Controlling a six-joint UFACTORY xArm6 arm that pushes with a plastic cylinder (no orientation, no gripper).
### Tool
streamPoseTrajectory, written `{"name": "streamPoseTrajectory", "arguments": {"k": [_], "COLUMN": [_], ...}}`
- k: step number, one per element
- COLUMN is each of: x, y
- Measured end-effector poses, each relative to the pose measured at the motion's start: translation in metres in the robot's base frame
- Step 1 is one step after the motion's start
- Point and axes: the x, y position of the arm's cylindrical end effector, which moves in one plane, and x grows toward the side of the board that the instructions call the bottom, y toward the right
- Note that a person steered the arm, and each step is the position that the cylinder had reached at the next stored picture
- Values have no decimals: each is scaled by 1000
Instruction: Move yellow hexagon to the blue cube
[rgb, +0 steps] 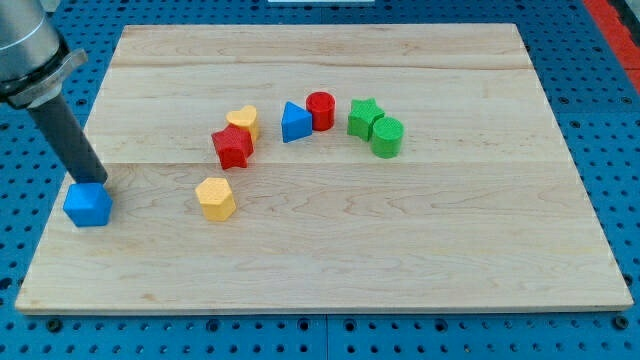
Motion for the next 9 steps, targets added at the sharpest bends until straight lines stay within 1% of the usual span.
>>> {"name": "streamPoseTrajectory", "arguments": {"k": [1,2,3,5,6,7,9], "x": [22,-20,-22,-25,4,32,22], "y": [0,2,35,124,140,140,179]}}
